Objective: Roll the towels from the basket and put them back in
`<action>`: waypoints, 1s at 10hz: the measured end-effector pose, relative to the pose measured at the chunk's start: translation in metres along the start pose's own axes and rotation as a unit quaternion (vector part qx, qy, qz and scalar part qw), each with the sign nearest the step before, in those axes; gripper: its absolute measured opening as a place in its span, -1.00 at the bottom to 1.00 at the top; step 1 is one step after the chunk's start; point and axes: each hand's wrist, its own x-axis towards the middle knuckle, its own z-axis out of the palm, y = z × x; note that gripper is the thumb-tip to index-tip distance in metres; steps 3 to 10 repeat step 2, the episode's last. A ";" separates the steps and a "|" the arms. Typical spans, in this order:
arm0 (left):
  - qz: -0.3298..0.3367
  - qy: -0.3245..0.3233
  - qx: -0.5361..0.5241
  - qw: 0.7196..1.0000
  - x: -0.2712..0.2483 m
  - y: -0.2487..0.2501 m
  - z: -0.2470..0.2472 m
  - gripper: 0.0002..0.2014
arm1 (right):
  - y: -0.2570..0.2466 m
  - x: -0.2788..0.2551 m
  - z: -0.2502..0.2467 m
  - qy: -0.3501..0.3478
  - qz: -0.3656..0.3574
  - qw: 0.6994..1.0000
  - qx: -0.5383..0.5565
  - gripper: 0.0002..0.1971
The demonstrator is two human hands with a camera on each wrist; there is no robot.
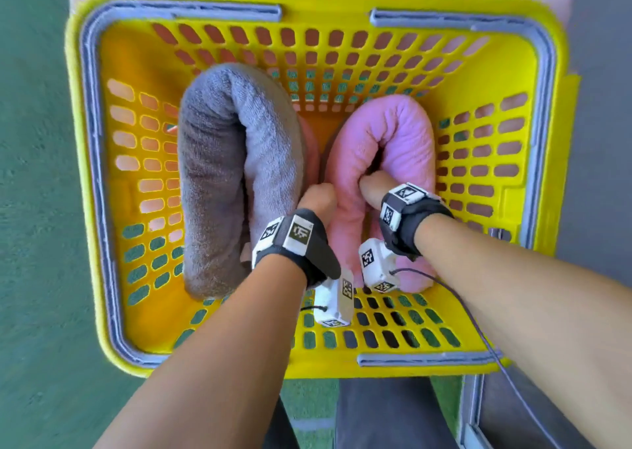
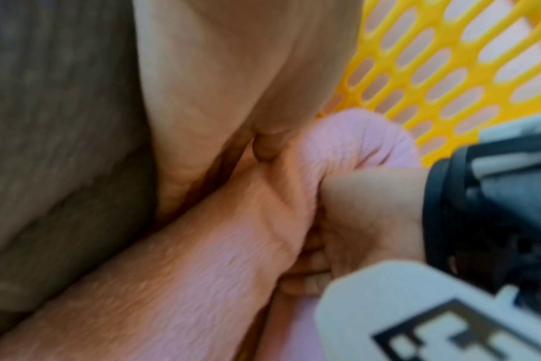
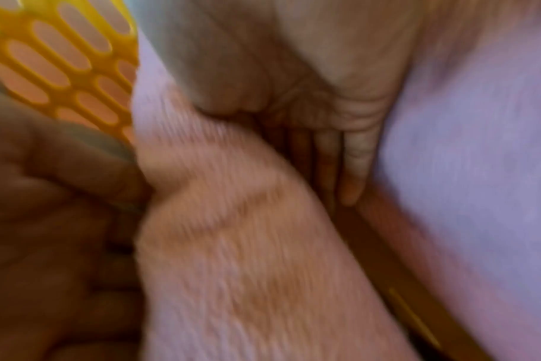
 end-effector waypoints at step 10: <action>0.151 -0.015 0.042 0.988 -0.092 0.019 -0.047 -0.85 | 0.005 -0.089 -0.044 0.107 -0.119 0.987 -0.011 -0.73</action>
